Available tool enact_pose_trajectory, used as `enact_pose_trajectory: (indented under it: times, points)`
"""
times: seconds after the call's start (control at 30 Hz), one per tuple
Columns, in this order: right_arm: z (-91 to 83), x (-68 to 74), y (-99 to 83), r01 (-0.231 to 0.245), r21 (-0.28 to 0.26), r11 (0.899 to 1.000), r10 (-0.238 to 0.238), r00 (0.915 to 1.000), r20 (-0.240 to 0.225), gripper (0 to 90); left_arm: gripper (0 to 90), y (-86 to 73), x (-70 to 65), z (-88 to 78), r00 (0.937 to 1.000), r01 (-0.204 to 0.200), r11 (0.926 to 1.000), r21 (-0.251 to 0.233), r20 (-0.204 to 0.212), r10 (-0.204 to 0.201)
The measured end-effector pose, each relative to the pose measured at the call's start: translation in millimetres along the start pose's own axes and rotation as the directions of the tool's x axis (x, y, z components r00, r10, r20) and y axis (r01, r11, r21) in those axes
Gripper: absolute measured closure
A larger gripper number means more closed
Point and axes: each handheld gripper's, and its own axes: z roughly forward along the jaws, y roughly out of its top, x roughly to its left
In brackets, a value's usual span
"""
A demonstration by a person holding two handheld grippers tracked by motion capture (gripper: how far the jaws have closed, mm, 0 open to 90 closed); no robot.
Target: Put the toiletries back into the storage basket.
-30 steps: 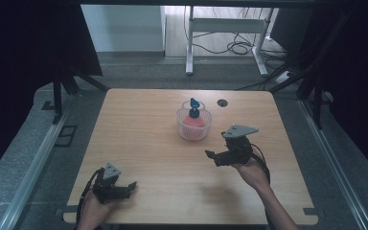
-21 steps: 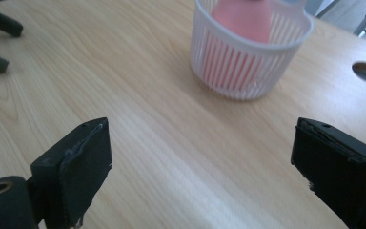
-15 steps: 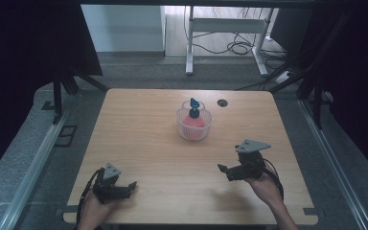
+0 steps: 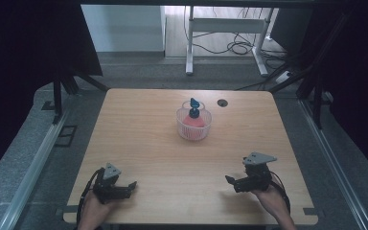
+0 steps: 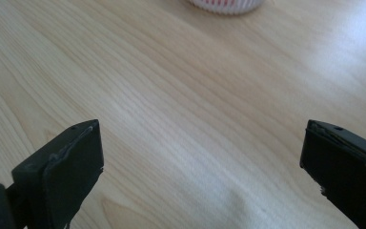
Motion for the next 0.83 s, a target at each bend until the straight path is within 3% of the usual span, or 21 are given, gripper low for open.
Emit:
enact_pose_trajectory:
  times: [0.37, 0.53, 0.83]
  points:
    - [10.6, -1.6, -28.9, -0.039, 0.033, 0.999, 0.039, 0.9992, 0.003, 0.6, 11.4, 0.1, -0.2, 0.1, 1.0, 0.002, 1.0, 0.0, -0.001, -0.002]
    - [21.1, 1.4, -39.9, -0.026, 0.08, 0.996, 0.025, 0.9997, 0.003, 0.7, 11.4, 0.1, -0.4, 0.2, 1.0, 0.003, 1.0, 0.0, 0.0, -0.003]
    - [23.8, 1.6, -43.8, -0.031, 0.066, 0.997, 0.031, 0.9995, -0.002, 0.0, 11.4, 0.3, -1.0, 0.4, 1.0, 0.001, 1.0, 0.0, 0.003, -0.001]
